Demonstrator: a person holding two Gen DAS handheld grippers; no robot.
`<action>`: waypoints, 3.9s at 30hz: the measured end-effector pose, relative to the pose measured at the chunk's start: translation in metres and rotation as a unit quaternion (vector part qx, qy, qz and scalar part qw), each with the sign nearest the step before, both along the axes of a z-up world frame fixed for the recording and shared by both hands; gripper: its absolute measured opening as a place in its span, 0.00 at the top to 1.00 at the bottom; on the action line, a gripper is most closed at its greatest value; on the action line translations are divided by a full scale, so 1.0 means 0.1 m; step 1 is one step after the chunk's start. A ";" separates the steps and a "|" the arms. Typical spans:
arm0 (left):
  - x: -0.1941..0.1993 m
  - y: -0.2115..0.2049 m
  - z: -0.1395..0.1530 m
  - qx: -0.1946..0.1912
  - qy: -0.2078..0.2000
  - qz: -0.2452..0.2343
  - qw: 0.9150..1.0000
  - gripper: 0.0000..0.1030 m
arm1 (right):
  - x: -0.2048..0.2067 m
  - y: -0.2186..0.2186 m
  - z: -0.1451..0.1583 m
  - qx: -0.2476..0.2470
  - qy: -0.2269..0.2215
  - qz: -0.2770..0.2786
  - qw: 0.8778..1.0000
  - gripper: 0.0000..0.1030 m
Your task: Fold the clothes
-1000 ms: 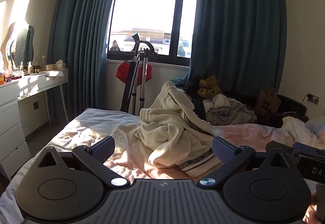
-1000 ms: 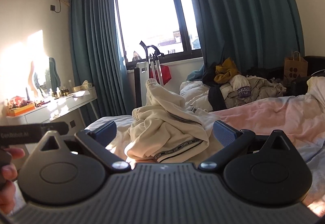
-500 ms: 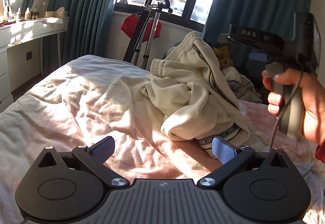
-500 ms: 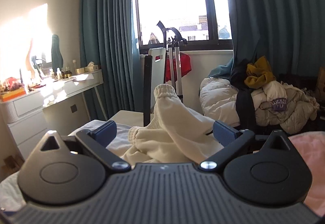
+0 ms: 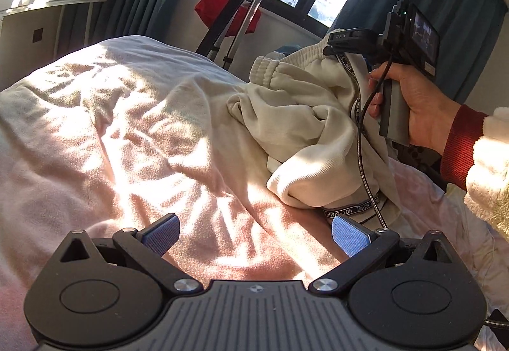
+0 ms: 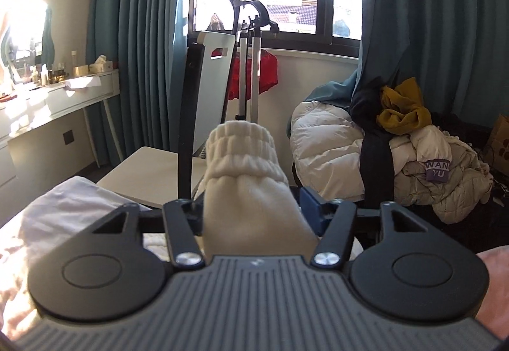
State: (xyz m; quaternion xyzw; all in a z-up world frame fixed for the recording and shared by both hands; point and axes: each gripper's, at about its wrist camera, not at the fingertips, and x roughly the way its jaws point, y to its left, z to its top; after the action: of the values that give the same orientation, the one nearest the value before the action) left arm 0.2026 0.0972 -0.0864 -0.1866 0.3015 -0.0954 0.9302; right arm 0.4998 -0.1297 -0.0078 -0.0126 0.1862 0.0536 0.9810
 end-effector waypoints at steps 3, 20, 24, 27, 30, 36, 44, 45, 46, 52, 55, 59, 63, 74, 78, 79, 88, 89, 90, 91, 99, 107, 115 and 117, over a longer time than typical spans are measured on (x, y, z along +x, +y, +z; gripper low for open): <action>-0.01 0.00 0.03 -0.002 -0.004 0.002 1.000 0.00 | -0.16 -0.11 0.09 0.027 -0.005 -0.014 1.000 0.74; -0.48 0.04 0.45 -0.042 -0.060 0.010 0.997 0.00 | -2.97 -0.82 0.77 0.062 -0.064 0.035 0.995 0.78; -0.67 -0.03 0.55 -0.037 -0.073 0.002 0.997 0.00 | -3.71 -0.97 0.54 0.094 -0.047 0.030 0.994 0.78; -0.85 -0.12 0.59 -0.030 -0.074 -0.009 0.997 0.00 | -4.13 -0.97 0.24 0.102 -0.020 0.026 0.994 0.80; -1.05 -0.22 0.60 -0.016 -0.073 -0.017 0.997 0.00 | -4.40 -0.93 -0.05 0.102 0.001 0.030 0.994 0.80; -1.25 -0.29 0.66 0.048 -0.065 -0.008 0.997 0.00 | -4.54 -0.84 -0.54 0.104 0.073 0.049 0.991 0.81; -1.47 -0.34 0.74 0.138 -0.051 0.010 0.989 0.00 | -4.53 -0.77 -0.99 0.067 0.182 0.039 0.980 0.80; -1.46 -0.40 0.72 0.163 -0.042 0.001 0.986 0.00 | -4.55 -0.77 -1.00 0.065 0.183 0.042 0.980 0.80; -1.44 -0.46 0.69 0.188 -0.032 -0.009 0.982 0.01 | -4.59 -0.77 -0.98 0.062 0.175 0.047 0.982 0.80; -1.44 -0.90 0.40 0.373 -0.030 -0.080 0.924 0.05 | -4.81 -0.89 -0.81 0.074 0.145 0.062 0.985 0.79; -1.35 -0.94 0.24 0.401 -0.026 -0.089 0.911 0.06 | -4.87 -0.87 -0.79 0.065 0.153 0.068 0.984 0.78; -1.27 -1.03 0.09 0.458 -0.078 -0.098 0.880 0.10 | -4.94 -0.80 -0.77 0.044 0.146 0.073 0.986 0.76; -1.23 -1.08 -0.03 0.489 -0.130 -0.108 0.856 0.10 | -4.87 -0.73 -0.85 0.036 0.168 0.085 0.981 0.28; -1.23 -1.36 -0.44 0.563 -0.202 -0.159 0.785 0.15 | -4.71 -0.90 -0.96 0.086 0.175 0.055 0.979 0.19; -1.18 -1.36 -0.34 0.542 -0.210 -0.123 0.804 0.15 | -4.68 -0.87 -1.00 0.071 0.183 0.051 0.979 0.19; -1.16 -1.35 -0.29 0.533 -0.210 -0.111 0.812 0.15 | -4.68 -0.86 -1.01 0.067 0.183 0.052 0.980 0.19; -1.01 -1.09 0.30 0.415 -0.215 0.000 0.884 0.15 | -4.72 -0.76 -0.99 0.021 0.171 0.044 0.984 0.19; -0.99 -1.05 0.36 0.397 -0.212 0.004 0.893 0.15 | -4.73 -0.74 -0.99 0.015 0.171 0.046 0.984 0.19; -0.98 -1.01 0.40 0.381 -0.210 0.002 0.900 0.15 | -4.74 -0.72 -0.99 0.008 0.170 0.047 0.984 0.19; -0.96 -0.98 0.44 0.366 -0.209 0.000 0.907 0.15 | -4.75 -0.70 -0.99 0.001 0.169 0.050 0.984 0.19; -1.03 -1.21 0.42 0.344 -0.229 -0.050 0.909 0.37 | -4.85 -0.47 -1.00 -0.062 0.157 0.030 0.985 0.19; -0.77 -1.17 0.33 0.311 -0.170 -0.045 0.934 0.73 | -4.94 -0.42 -1.09 -0.070 0.175 -0.065 0.980 0.19; -0.75 -0.72 0.49 0.200 -0.154 -0.020 0.967 0.87 | -5.14 -0.40 -1.08 -0.030 0.156 -0.105 0.982 0.63; -0.79 -0.67 0.58 0.181 -0.161 -0.011 0.970 0.90 | -5.18 -0.38 -1.04 -0.002 0.145 -0.097 0.985 0.78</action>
State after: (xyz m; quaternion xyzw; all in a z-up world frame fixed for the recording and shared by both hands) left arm 0.1239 0.0300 -0.0286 0.0063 0.1622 -0.0785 0.9836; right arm -0.0182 -0.1673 -0.1120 0.0114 0.3273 -0.0408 0.9440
